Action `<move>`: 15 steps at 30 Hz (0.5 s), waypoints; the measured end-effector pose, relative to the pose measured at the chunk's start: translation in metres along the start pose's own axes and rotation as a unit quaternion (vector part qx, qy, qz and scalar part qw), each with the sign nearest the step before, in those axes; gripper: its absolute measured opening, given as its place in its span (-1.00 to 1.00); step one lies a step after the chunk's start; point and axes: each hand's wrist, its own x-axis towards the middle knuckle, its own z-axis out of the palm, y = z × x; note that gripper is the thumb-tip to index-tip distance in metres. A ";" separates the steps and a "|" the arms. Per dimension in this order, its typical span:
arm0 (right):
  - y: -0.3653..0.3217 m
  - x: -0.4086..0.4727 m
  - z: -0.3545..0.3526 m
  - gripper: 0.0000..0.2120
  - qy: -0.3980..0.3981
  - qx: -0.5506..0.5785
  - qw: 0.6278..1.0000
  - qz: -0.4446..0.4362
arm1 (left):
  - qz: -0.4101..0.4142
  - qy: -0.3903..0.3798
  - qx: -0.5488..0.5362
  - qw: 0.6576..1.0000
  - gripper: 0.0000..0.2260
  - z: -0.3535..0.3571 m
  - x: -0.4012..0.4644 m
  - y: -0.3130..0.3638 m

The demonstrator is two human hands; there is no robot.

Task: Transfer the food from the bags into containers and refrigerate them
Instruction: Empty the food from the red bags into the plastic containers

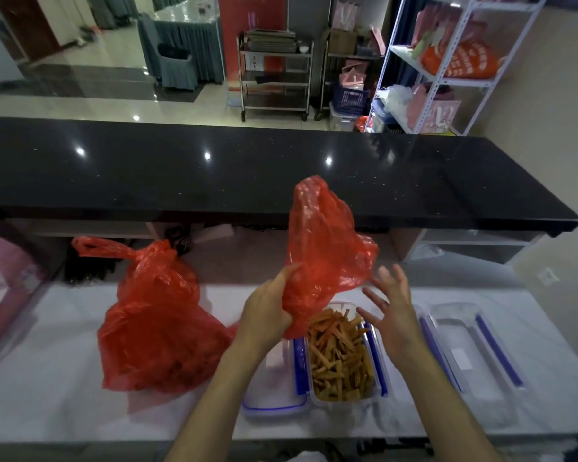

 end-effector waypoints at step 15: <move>-0.048 0.054 -0.008 -0.23 -0.242 -0.347 0.906 -0.018 | 0.183 0.052 0.189 0.963 -0.31 -0.014 -0.003 -0.027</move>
